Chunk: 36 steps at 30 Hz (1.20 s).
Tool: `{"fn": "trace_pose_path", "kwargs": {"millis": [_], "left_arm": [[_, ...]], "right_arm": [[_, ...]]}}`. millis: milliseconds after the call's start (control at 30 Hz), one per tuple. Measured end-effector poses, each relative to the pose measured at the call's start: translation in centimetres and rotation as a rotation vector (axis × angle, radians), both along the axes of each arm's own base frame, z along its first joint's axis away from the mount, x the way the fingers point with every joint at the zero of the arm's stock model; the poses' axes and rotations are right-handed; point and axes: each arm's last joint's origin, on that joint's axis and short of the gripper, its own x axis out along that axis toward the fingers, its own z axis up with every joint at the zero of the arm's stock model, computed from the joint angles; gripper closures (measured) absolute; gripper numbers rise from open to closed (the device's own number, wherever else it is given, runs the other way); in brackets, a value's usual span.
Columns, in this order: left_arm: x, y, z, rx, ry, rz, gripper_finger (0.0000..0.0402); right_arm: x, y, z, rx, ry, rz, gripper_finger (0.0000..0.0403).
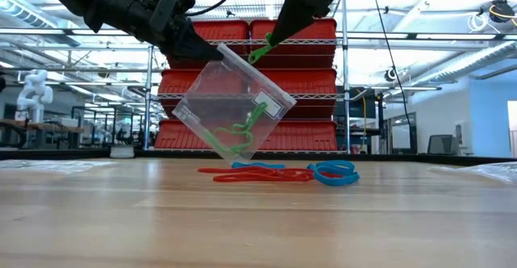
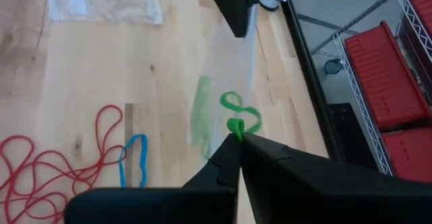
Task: Sort rubber bands
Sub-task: Put the green rubber band into the top transparent zip bag
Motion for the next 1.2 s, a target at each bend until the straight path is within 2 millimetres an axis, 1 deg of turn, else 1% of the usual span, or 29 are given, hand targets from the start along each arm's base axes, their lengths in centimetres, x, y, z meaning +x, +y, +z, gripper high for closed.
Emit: {"fn": "trace_pose_path", "kwargs": {"millis": [233,567,1067,1200], "left_arm": [[0.00,0.01,0.01,0.001,0.000,0.002,0.0401],[0.00,0.01,0.01,0.001,0.000,0.003,0.0401],[0.00,0.01,0.02,0.001,-0.001,0.003,0.0401],[0.01,0.01,0.02,0.001,-0.001,0.002,0.0401]], "right_arm": [[-0.02,-0.02,-0.06,0.024,0.001,0.004,0.0403],[-0.01,-0.27,0.05,-0.019,-0.011,-0.042,0.0403],[0.03,-0.47,0.05,-0.008,-0.015,-0.046,0.0403],[0.36,-0.57,-0.41,-0.010,-0.005,-0.050,0.0403]]}}
